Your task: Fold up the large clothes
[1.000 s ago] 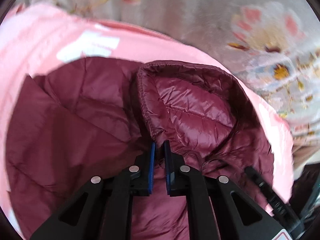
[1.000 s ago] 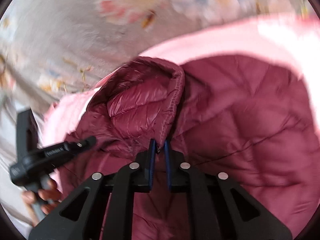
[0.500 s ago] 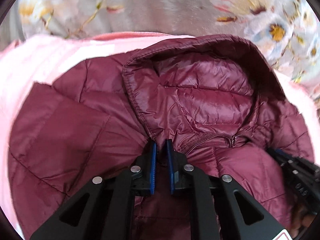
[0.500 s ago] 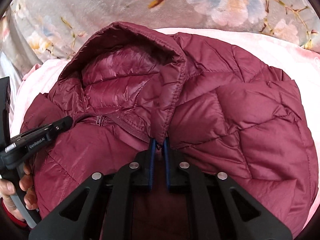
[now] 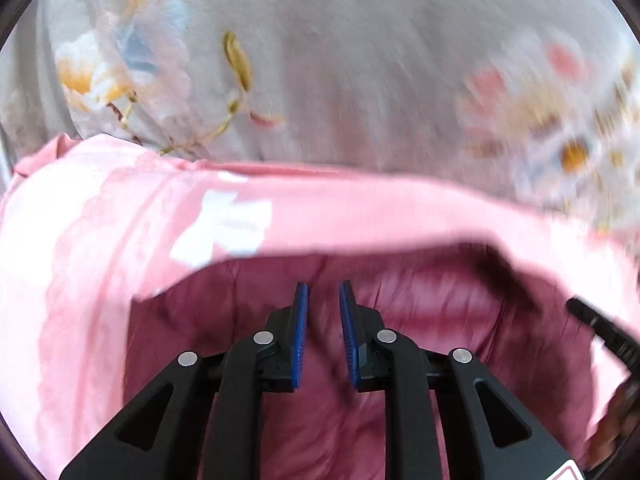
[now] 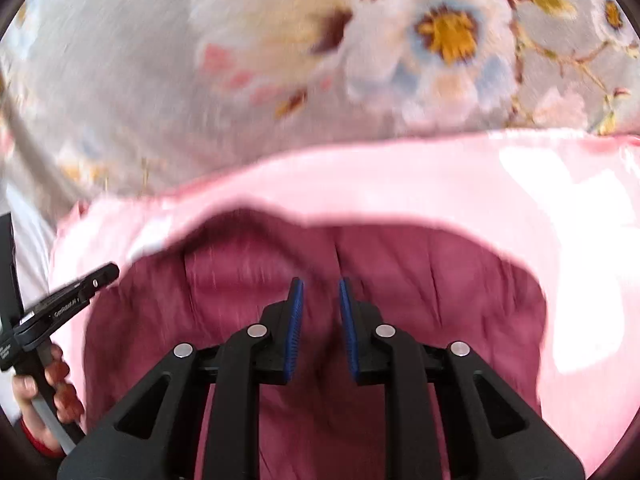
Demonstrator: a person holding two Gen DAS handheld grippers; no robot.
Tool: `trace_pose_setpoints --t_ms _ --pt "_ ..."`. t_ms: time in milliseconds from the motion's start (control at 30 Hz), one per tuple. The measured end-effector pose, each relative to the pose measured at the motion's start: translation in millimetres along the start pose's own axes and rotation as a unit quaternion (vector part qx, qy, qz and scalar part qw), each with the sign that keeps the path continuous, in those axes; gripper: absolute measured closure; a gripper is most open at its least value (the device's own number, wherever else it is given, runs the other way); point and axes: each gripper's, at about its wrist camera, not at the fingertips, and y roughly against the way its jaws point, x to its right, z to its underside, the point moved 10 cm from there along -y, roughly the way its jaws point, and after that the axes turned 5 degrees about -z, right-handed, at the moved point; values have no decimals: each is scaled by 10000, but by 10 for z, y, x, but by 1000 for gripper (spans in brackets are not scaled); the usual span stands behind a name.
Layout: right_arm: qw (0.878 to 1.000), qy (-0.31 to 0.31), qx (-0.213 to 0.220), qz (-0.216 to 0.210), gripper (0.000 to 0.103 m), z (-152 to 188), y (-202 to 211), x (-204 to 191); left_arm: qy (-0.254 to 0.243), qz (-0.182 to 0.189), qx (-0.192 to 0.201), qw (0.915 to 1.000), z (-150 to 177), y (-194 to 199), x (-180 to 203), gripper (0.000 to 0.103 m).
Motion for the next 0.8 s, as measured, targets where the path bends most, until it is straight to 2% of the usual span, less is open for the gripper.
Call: trace_pose_setpoints --t_ms 133,233,300,433,567,800 --pt "9990 -390 217 42 84 -288 -319 34 786 256 -404 9958 -251 -394 64 85" --pt "9995 -267 -105 160 84 -201 -640 -10 814 133 -855 9929 -121 -731 136 85" --pt "9990 78 -363 235 84 -50 -746 -89 704 179 -986 9925 -6 -817 187 90" --pt "9909 1056 -535 634 85 282 -738 -153 -74 7 -852 9963 264 -783 222 93" --pt "9883 1245 -523 713 87 448 -742 -35 -449 -142 -792 9957 478 -855 176 94" --pt "9871 1366 -341 758 87 501 -783 1 -790 -366 -254 9959 566 -857 149 93"
